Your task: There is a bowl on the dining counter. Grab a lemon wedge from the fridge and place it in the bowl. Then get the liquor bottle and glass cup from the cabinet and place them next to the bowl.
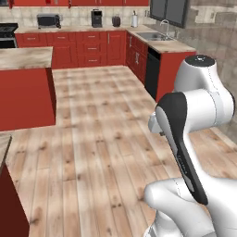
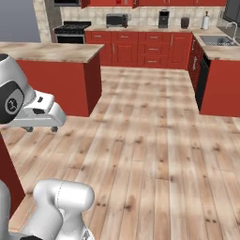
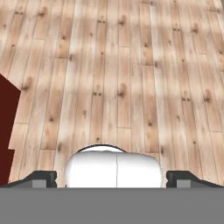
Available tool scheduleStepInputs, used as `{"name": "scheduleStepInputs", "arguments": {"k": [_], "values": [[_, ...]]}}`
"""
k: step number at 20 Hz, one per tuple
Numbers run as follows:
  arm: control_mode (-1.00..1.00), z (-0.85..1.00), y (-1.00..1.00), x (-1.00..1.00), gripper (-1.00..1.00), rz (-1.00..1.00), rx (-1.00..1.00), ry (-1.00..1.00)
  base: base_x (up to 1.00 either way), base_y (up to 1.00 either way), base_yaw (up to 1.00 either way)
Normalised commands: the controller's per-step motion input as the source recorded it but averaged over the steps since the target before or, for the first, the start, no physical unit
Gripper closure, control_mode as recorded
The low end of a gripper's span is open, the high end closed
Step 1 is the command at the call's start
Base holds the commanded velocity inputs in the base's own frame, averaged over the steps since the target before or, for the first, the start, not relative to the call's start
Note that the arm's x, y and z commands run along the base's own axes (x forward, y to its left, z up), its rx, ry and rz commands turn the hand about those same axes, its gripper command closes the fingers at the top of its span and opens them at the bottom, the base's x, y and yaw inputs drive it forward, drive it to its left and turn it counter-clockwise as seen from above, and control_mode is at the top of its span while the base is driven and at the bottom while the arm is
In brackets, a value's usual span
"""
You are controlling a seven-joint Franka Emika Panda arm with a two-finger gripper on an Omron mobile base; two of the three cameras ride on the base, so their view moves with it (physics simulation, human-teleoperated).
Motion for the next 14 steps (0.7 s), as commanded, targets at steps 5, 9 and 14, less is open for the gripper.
{"name": "scheduleStepInputs", "arguments": {"k": [5,9,14], "values": [[1.00,0.00,0.00,0.00,-1.00,0.00,0.00,0.00,1.00,-0.25,0.04],[1.00,0.00,0.00,0.00,-1.00,0.00,0.00,0.00,1.00,-0.21,0.00],[1.00,0.00,0.00,0.00,-1.00,0.00,0.00,0.00,1.00,-0.24,0.00]]}}
